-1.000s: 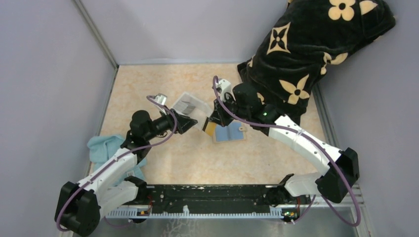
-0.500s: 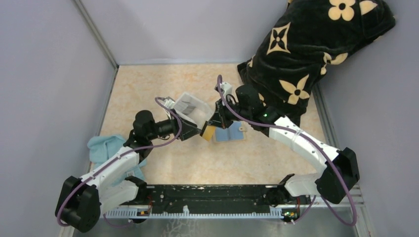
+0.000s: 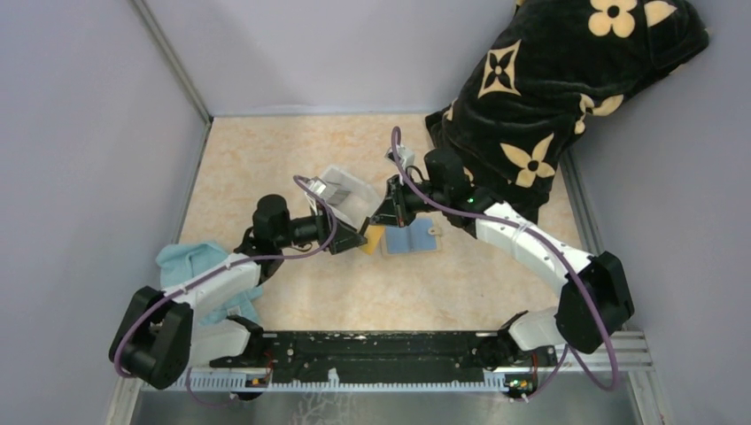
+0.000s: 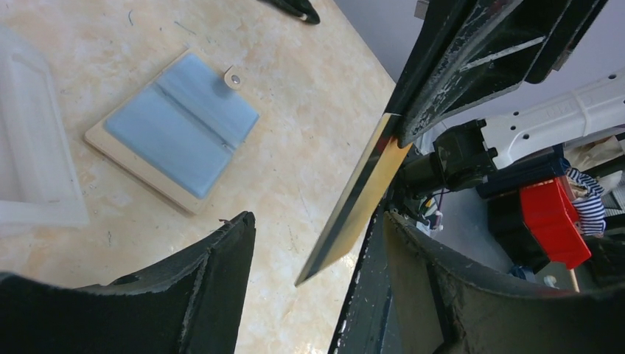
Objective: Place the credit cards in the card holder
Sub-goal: Pick up the credit card from the storage box.
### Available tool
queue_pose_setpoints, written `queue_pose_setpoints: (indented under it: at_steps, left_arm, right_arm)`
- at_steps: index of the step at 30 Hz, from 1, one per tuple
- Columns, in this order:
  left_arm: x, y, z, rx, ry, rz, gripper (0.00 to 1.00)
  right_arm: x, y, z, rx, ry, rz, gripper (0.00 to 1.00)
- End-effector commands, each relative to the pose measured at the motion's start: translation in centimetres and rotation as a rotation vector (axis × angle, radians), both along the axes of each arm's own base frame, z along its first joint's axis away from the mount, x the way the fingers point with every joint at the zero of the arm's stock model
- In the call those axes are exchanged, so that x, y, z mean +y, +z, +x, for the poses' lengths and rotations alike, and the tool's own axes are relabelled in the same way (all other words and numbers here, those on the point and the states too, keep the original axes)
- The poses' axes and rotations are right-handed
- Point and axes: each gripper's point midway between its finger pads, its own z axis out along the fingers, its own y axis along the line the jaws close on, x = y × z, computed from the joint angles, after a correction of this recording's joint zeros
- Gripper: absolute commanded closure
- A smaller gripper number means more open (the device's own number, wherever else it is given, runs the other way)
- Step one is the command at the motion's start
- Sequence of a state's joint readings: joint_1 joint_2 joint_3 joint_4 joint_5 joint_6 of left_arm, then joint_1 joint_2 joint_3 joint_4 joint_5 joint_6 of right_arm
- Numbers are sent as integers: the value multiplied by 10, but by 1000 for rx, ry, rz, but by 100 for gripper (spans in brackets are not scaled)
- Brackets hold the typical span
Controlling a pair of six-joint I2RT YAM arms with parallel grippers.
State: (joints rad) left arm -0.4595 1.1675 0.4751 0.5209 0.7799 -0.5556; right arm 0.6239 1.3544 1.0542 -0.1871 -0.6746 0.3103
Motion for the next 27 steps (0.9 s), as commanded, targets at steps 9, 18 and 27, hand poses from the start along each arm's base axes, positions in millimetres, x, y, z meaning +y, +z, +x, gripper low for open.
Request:
queue_pose_setpoints:
  at_steps: [9,18,27]
  left_arm:
    - [-15,16,4,-73,-90,-42,51]
    - [-15,6,1,-50,-106,-34,100]
    - [-14,-16,14,61,59,-24,100]
  right_arm:
    - [9,-3,9,21,66,55,100]
    - [10,-10,20,55,56,57,100]
    - [-10,-11,42,-10,-120,-3,68]
